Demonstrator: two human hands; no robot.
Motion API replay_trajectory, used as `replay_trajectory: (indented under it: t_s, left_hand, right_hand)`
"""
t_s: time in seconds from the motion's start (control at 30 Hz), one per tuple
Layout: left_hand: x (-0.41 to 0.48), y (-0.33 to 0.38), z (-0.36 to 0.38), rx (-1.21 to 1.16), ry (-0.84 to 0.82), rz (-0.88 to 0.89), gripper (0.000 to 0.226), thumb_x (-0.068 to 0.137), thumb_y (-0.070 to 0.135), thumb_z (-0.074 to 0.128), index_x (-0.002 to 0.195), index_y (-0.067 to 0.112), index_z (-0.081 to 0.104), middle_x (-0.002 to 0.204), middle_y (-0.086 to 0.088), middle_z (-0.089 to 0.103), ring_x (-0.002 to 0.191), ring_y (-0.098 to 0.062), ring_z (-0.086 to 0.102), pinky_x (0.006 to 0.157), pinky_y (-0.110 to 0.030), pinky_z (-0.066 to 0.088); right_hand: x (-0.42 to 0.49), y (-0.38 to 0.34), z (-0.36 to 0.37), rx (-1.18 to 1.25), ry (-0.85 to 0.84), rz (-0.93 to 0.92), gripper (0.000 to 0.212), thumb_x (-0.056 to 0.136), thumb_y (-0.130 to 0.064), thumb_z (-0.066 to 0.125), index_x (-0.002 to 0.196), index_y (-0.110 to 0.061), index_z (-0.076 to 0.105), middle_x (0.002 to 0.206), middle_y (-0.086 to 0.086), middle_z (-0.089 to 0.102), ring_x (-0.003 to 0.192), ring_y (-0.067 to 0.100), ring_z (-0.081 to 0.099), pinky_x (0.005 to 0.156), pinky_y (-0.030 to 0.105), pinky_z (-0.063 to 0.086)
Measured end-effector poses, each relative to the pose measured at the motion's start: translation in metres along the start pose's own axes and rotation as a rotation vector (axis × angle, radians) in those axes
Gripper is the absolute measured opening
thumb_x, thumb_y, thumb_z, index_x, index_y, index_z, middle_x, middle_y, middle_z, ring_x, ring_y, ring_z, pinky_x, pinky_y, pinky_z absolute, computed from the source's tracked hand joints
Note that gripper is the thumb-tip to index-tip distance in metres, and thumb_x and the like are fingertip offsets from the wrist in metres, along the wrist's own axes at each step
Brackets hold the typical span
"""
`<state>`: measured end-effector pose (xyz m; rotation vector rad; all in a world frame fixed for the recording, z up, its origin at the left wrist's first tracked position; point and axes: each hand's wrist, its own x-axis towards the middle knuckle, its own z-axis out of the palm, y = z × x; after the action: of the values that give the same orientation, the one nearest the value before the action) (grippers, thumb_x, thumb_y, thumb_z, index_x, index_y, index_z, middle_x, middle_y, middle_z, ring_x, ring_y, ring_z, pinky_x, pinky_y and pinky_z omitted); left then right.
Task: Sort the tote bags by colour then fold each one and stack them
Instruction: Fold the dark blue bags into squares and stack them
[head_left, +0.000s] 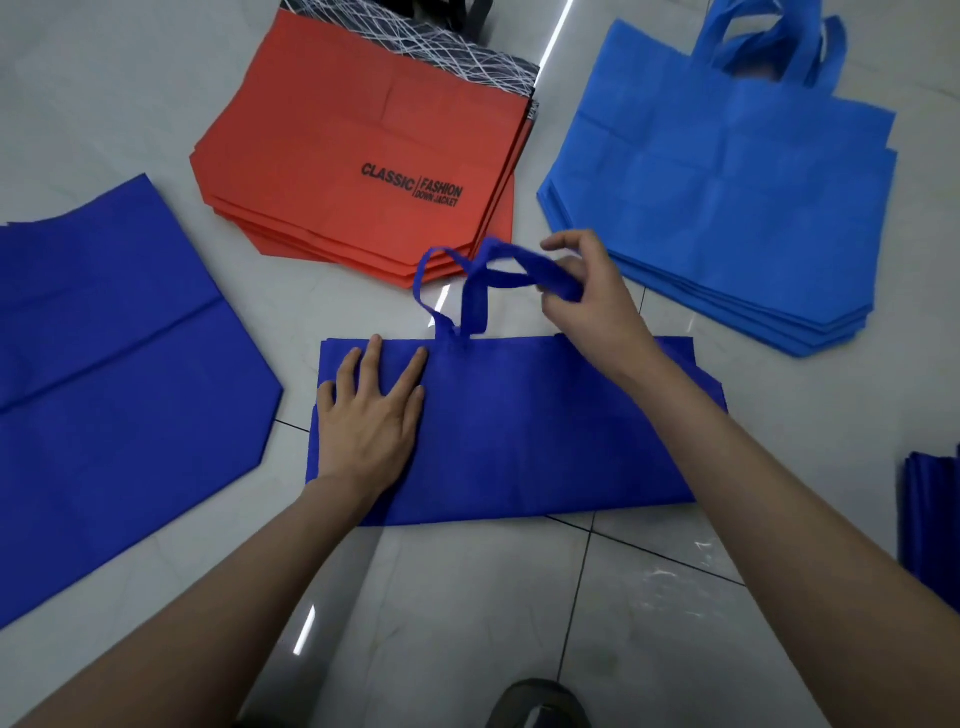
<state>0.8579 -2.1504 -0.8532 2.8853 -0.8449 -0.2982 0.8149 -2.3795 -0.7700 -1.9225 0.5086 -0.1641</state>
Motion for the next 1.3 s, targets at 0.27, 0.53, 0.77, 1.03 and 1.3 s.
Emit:
replay_trajectory:
  t_s: [0.27,0.53,0.77,1.03,1.3]
  left_hand:
    - [-0.008,0.01,-0.014,0.129,0.013,0.005,0.046,0.094,0.042,0.044,0.136,0.023,0.048,0.12,-0.023,0.05,0.096,-0.04,0.048,0.076,-0.045,0.042]
    - [0.019,0.024,-0.04,-0.14,0.064,-0.094,0.028,0.097,0.03,0.042,0.098,0.009,0.061,0.099,-0.01,0.056,0.087,-0.025,0.05,0.077,-0.036,0.035]
    - [0.072,0.066,-0.048,-0.619,-0.492,-0.133,0.036,0.085,0.04,0.065,0.093,0.006,0.063,0.093,-0.008,0.066,0.083,-0.025,0.061,0.074,-0.036,0.051]
    - [0.062,0.053,-0.036,-1.081,-0.479,-0.274,0.023,0.092,0.025,0.059,0.094,0.004,0.064,0.1,-0.016,0.068,0.081,-0.023,0.066,0.069,-0.034,0.055]
    - [0.047,0.036,-0.027,-1.324,-0.594,-0.506,0.028,0.093,0.023,0.056,0.106,-0.001,0.062,0.107,-0.016,0.067,0.09,-0.025,0.066,0.069,-0.029,0.059]
  right_hand:
    - [-0.1,0.082,0.01,-0.806,0.048,-0.404,0.044,0.065,0.009,0.053,0.102,-0.01,0.067,0.099,0.011,0.059,0.108,0.024,0.044,0.107,0.048,0.028]
    - [-0.122,0.12,0.031,-0.755,0.136,-0.25,0.04,0.084,-0.004,0.036,0.118,-0.011,0.057,0.134,0.01,0.055,0.129,0.033,0.041,0.104,0.05,0.037]
    - [-0.1,0.123,0.011,-0.752,-0.01,-0.389,0.04,0.085,-0.003,0.037,0.116,-0.012,0.06,0.135,0.008,0.054,0.133,0.03,0.035,0.107,0.05,0.031]
    - [-0.105,0.112,0.015,-1.006,-0.041,-0.542,0.069,0.073,-0.004,0.033,0.139,-0.026,0.038,0.142,-0.005,0.048,0.138,0.029,0.026,0.109,0.058,0.012]
    - [-0.109,0.121,-0.016,-0.887,-0.323,-0.275,0.073,0.078,-0.028,0.031,0.149,-0.036,0.015,0.155,-0.017,0.012,0.145,0.014,-0.002,0.115,0.049,0.002]
